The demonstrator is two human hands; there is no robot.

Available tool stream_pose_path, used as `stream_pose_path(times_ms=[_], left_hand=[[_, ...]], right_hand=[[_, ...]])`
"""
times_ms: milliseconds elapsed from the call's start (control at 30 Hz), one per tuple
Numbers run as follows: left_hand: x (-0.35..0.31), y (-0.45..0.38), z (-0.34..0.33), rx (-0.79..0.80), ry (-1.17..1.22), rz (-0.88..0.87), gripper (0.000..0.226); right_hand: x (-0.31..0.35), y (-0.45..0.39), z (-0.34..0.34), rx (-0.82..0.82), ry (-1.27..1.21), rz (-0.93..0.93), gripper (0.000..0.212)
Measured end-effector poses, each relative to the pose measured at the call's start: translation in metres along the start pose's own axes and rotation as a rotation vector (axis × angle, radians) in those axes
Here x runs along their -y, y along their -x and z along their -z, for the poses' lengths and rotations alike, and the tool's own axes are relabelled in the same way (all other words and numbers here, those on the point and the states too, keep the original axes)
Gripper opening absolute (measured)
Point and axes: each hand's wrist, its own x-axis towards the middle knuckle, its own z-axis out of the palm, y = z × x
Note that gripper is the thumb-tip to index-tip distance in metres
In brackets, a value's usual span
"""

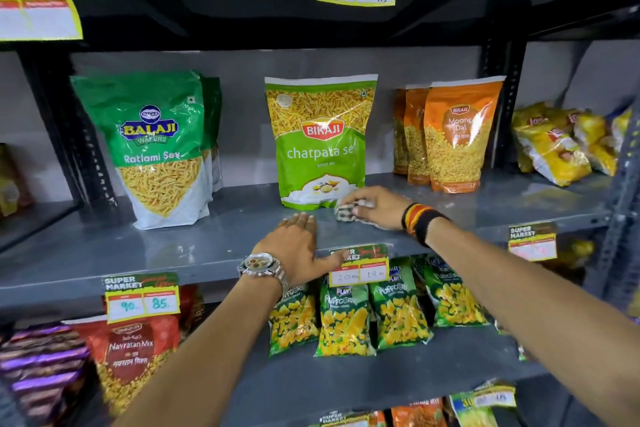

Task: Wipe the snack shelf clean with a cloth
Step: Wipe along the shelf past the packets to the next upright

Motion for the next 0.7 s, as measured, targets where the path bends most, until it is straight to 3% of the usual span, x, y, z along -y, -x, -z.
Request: stream_pose_path(times_ms=[100,200,300,367,567,700], left_hand=[[-0.003,0.002,0.002,0.015,-0.003,0.003,0.111],[-0.002,0.002,0.002,0.022,0.005,0.013,0.111],[-0.001,-0.004,0.0,0.005,0.018,-0.028,0.109],[-0.01,-0.009,0.001,-0.022,-0.006,-0.084,0.106],[-0.051,-0.038,0.006,-0.059,0.035,-0.116,0.103],[-0.054,-0.049,-0.004,-0.029,0.032,-0.107,0.105]], right_hand=[[0.017,0.048,0.01,0.143,-0.069,0.174,0.026],[0.0,0.087,0.056,0.233,-0.102,0.168,0.025],[-0.042,0.084,0.094,-0.01,-0.104,0.038,0.028],[-0.064,0.077,0.094,-0.069,-0.017,-0.014,0.027],[-0.057,0.091,0.094,0.26,-0.115,0.186,0.025],[-0.087,0.021,0.11,-0.044,-0.131,0.096,0.028]])
